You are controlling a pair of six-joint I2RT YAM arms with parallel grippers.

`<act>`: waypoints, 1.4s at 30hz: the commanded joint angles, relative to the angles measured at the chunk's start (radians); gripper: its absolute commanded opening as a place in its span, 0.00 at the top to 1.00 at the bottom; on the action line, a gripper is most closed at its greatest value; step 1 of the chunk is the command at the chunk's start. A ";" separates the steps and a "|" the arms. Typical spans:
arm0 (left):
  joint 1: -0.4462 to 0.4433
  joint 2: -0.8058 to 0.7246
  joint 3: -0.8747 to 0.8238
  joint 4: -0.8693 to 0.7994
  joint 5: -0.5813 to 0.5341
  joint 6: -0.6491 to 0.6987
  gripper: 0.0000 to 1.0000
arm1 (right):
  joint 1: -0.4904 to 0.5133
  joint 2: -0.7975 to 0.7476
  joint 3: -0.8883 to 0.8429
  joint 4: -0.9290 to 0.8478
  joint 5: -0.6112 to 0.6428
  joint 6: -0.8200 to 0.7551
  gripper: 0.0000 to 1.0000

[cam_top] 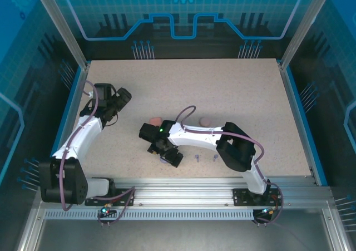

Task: Insert wireless bluetooth earbuds into charging case

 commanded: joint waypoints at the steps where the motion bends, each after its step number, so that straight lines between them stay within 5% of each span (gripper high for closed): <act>1: 0.012 0.011 0.020 0.020 0.029 0.015 0.01 | -0.006 0.032 0.024 -0.035 -0.004 0.033 0.08; 33: 0.021 -0.005 -0.003 0.065 0.049 -0.010 0.01 | -0.030 0.136 0.091 -0.050 -0.029 0.015 0.24; 42: 0.022 -0.011 -0.009 0.060 0.058 -0.007 0.01 | -0.028 0.131 0.087 -0.055 -0.025 0.008 0.38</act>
